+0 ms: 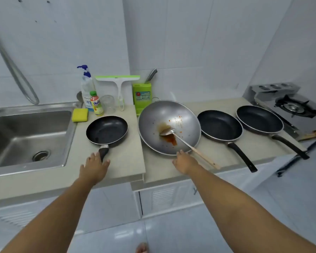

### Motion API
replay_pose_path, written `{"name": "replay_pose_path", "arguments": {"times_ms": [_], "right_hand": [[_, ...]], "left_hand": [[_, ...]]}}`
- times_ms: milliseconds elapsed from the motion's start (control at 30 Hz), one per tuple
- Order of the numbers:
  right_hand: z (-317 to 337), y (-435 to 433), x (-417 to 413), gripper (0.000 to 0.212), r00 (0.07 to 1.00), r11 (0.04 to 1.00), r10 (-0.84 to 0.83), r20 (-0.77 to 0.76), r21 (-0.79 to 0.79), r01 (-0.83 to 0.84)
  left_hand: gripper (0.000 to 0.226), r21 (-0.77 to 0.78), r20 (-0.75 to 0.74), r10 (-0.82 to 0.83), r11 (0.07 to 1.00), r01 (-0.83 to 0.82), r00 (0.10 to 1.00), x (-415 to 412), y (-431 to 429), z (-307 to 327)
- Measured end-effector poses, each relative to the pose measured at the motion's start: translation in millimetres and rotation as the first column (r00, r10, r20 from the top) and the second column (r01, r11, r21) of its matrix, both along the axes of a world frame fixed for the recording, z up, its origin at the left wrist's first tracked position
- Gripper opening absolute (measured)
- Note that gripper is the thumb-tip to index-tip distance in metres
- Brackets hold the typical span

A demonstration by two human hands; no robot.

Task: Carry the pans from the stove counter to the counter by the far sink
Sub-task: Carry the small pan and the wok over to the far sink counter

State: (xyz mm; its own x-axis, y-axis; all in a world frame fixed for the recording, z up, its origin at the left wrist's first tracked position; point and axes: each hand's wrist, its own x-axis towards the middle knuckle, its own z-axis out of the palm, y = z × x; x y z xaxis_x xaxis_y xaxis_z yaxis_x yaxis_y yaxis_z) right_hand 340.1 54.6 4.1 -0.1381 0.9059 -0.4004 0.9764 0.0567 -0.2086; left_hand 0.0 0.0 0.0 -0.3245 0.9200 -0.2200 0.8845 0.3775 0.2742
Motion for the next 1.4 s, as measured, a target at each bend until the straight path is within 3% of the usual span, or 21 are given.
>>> {"name": "replay_pose_path", "arguments": {"times_ms": [200,367,467,600,767,900,1033,1100,1167,1300,1400], "right_hand": [[-29.2,-1.0,33.3,0.054,0.979,0.976,-0.198,0.056,-0.077,0.202],[-51.5,12.8,38.3,0.042,0.952,0.955,-0.293,0.092,-0.010,0.295],[-60.6,21.0,32.1,0.040,0.913,0.919,-0.393,0.111,0.018,0.393],[-71.3,24.8,29.2,0.038,0.864,0.871,-0.488,0.119,0.007,0.491],[-75.3,27.1,27.0,0.040,0.832,0.844,-0.534,0.150,0.024,0.536],[-70.1,31.3,27.6,0.036,0.849,0.868,-0.491,0.194,0.029,0.495],[-59.7,33.0,17.8,0.031,0.846,0.839,-0.534,0.015,-0.112,0.532],[-60.0,30.3,10.4,0.032,0.748,0.768,-0.637,-0.188,-0.235,0.596],[-62.7,25.5,3.7,0.031,0.551,0.667,-0.745,-0.376,-0.418,0.616],[-69.6,10.5,-6.8,0.024,0.246,0.474,-0.879,-0.409,-0.695,0.541],[-66.8,7.0,-18.5,0.028,0.138,0.442,-0.887,-0.441,-0.720,0.536]], "left_hand": [[0.027,0.100,0.324,0.138,0.979,-0.179,0.936,-13.9,-2.3,-22.4],[0.024,0.085,0.396,0.240,0.951,-0.296,0.886,-9.5,13.9,-29.6],[0.028,0.049,0.528,0.308,0.920,-0.390,0.792,-4.0,20.1,-37.9],[0.027,-0.030,0.681,0.292,0.927,-0.373,0.671,2.0,18.2,-49.3],[0.021,-0.063,0.769,0.289,0.922,-0.382,0.570,9.1,22.1,-53.5],[0.008,-0.130,0.873,0.314,0.888,-0.441,0.374,17.1,26.5,-56.8],[0.005,-0.117,0.851,0.335,0.872,-0.475,0.405,20.3,27.0,-65.9],[0.003,-0.101,0.843,0.333,0.869,-0.484,0.423,20.0,26.9,-67.9],[0.004,-0.085,0.839,0.324,0.871,-0.484,0.437,19.4,27.1,-68.2],[0.022,-0.058,0.845,0.302,0.872,-0.485,0.442,18.4,24.8,-67.4],[0.030,-0.027,0.822,0.324,0.844,-0.536,0.469,18.0,21.7,-64.5]]}}
